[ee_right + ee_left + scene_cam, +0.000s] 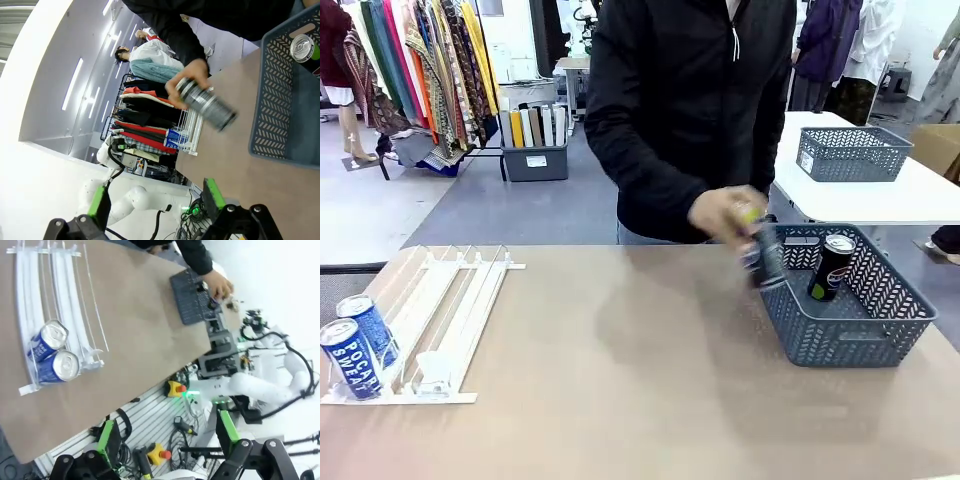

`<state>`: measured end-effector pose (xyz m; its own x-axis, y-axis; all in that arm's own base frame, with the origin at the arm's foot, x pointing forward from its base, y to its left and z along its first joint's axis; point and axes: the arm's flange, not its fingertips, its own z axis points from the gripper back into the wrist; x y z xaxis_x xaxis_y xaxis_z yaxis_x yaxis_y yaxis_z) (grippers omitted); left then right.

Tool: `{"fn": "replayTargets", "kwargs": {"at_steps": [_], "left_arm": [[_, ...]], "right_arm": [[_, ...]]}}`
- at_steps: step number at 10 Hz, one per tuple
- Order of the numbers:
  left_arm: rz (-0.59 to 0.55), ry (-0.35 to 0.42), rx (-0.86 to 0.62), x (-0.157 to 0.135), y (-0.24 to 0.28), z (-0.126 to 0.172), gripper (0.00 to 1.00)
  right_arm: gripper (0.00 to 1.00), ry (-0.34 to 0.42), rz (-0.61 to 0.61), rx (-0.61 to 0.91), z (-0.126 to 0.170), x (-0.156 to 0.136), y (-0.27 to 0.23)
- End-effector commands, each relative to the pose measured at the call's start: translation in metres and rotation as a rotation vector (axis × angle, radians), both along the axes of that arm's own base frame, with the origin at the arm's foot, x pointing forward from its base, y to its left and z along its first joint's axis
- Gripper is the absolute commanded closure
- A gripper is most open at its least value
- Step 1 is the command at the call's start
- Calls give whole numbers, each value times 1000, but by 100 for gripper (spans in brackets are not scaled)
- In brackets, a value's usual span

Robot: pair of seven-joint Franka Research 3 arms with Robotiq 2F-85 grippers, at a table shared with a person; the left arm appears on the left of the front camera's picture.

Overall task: Retrieve and store the cans from the dispenser.
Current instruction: Pick up the last remaining can from one row of the Automatic Can Dispenser and place it in the middle of the table, then pick up one can from the Automatic Can Dispenser and place it in the middle of the table.

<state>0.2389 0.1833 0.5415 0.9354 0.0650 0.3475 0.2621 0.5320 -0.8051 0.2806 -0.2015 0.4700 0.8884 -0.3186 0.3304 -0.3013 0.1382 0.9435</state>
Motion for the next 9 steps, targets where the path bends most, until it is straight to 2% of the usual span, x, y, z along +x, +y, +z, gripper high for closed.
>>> {"fn": "replayTargets", "kwargs": {"at_steps": [1,2,9], "left_arm": [[-59,-10,-22,15,-9,-5,0],[0,0,0,0,0,0,0],[0,0,0,0,0,0,0]], "right_arm": [[0,-26,2,3,3,1,-1],[0,-26,2,3,3,1,-1],[0,-26,2,3,3,1,-1]]}}
